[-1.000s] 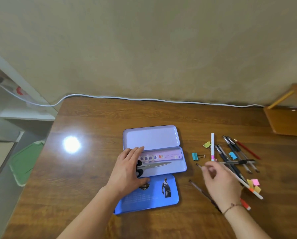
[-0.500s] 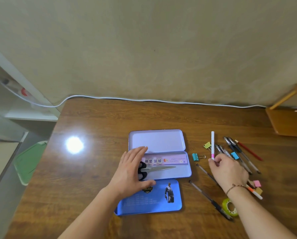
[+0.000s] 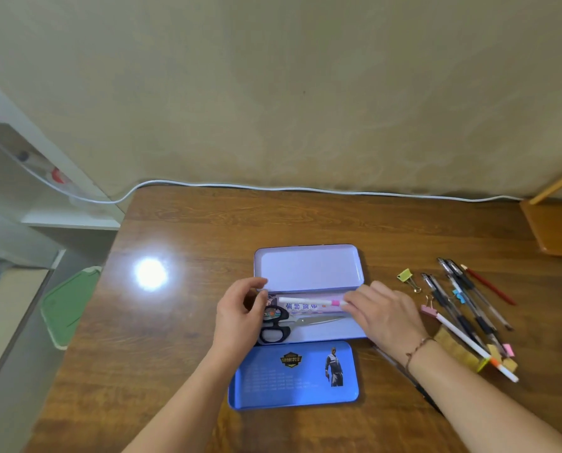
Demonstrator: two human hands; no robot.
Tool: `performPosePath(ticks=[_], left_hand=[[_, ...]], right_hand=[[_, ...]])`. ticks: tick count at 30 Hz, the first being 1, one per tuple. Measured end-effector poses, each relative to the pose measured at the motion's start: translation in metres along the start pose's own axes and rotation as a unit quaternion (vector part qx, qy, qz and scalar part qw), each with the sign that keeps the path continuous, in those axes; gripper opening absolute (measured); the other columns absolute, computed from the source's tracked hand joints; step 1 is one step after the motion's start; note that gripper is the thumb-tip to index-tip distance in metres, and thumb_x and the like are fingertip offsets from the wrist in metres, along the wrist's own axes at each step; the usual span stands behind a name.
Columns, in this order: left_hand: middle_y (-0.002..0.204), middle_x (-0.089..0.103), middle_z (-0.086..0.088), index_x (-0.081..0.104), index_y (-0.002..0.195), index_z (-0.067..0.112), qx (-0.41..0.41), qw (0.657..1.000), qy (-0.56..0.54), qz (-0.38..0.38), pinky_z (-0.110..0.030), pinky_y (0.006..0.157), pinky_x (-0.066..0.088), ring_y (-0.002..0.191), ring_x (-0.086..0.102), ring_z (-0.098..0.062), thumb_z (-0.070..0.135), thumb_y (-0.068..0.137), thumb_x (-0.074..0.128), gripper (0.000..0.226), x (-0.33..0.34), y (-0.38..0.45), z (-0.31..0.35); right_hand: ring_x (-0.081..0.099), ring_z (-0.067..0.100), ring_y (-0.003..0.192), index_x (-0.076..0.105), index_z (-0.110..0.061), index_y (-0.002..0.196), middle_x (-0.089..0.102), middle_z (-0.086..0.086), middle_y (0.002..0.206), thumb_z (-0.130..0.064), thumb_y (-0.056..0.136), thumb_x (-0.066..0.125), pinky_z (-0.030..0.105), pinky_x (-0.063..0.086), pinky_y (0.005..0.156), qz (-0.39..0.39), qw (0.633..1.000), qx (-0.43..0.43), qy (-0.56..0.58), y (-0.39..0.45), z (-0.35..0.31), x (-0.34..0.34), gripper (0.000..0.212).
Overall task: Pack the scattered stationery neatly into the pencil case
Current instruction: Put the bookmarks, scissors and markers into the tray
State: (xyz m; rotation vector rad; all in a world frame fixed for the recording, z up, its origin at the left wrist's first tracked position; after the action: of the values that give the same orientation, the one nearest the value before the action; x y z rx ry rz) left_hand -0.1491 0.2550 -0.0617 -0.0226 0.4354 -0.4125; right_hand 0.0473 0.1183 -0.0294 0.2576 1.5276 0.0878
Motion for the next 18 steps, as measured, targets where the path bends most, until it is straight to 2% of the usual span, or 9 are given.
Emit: performPosePath(ticks=[3, 6, 8, 12, 18], left_hand=[[0.091, 0.066, 0.016, 0.069, 0.101, 0.024, 0.029, 0.997, 0.064, -0.028, -0.034, 0.083, 0.051, 0.091, 0.061, -0.009, 0.015, 0.089, 0.067, 0.015, 0.009, 0.003, 0.003], [0.096, 0.067, 0.016, 0.07, 0.099, 0.028, 0.063, 0.985, 0.159, -0.036, -0.041, 0.087, 0.047, 0.094, 0.057, -0.013, 0.023, 0.083, 0.072, 0.017, 0.017, 0.007, 0.004], [0.097, 0.067, 0.016, 0.07, 0.097, 0.031, 0.064, 0.979, 0.191, -0.032, -0.04, 0.087, 0.043, 0.093, 0.055, -0.015, 0.027, 0.08, 0.074, 0.018, 0.022, 0.008, 0.002], [0.094, 0.065, 0.019, 0.07, 0.093, 0.035, 0.049, 0.976, 0.212, -0.008, -0.032, 0.081, 0.029, 0.093, 0.05, -0.012, 0.03, 0.079, 0.076, 0.017, 0.024, 0.01, 0.0], [0.095, 0.061, 0.021, 0.069, 0.092, 0.035, 0.042, 0.974, 0.223, -0.014, -0.032, 0.084, 0.029, 0.097, 0.052, -0.015, 0.03, 0.079, 0.075, 0.015, 0.026, 0.012, 0.0]], right_hand=[[0.052, 0.015, 0.064, 0.064, -0.026, 0.083, 0.058, -0.008, 0.07, -0.04, 0.096, 0.041, 0.027, 0.039, 0.043, -0.019, 1.0, 0.0, -0.023, 0.008, -0.002, 0.016, 0.03], [0.054, 0.015, 0.059, 0.066, -0.024, 0.077, 0.059, -0.008, 0.062, -0.034, 0.083, 0.068, 0.026, 0.036, 0.041, -0.017, 0.999, 0.049, -0.01, 0.016, -0.001, 0.011, 0.012], [0.053, 0.016, 0.056, 0.064, -0.024, 0.074, 0.058, -0.008, 0.057, -0.031, 0.076, 0.075, 0.024, 0.035, 0.042, -0.015, 0.996, 0.085, 0.011, 0.019, 0.0, 0.007, 0.014], [0.05, 0.016, 0.055, 0.056, -0.024, 0.068, 0.055, -0.008, 0.053, -0.032, 0.077, 0.073, 0.021, 0.031, 0.043, -0.014, 0.99, 0.135, 0.028, 0.023, 0.001, 0.007, 0.02], [0.048, 0.011, 0.068, 0.057, -0.028, 0.07, 0.056, -0.012, 0.063, -0.04, 0.085, 0.06, 0.022, 0.036, 0.042, -0.054, 0.981, 0.185, 0.035, 0.018, 0.003, 0.02, 0.02]])
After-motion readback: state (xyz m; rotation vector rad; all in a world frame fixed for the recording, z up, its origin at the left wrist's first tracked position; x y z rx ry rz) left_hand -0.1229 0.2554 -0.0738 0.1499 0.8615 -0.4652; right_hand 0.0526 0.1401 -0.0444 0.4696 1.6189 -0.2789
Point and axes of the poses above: each hand's wrist, its own y-axis towards the middle knuckle, its own x-axis out of the palm, z = x × y, the point moved 10 cm from there along y, towards the middle knuckle
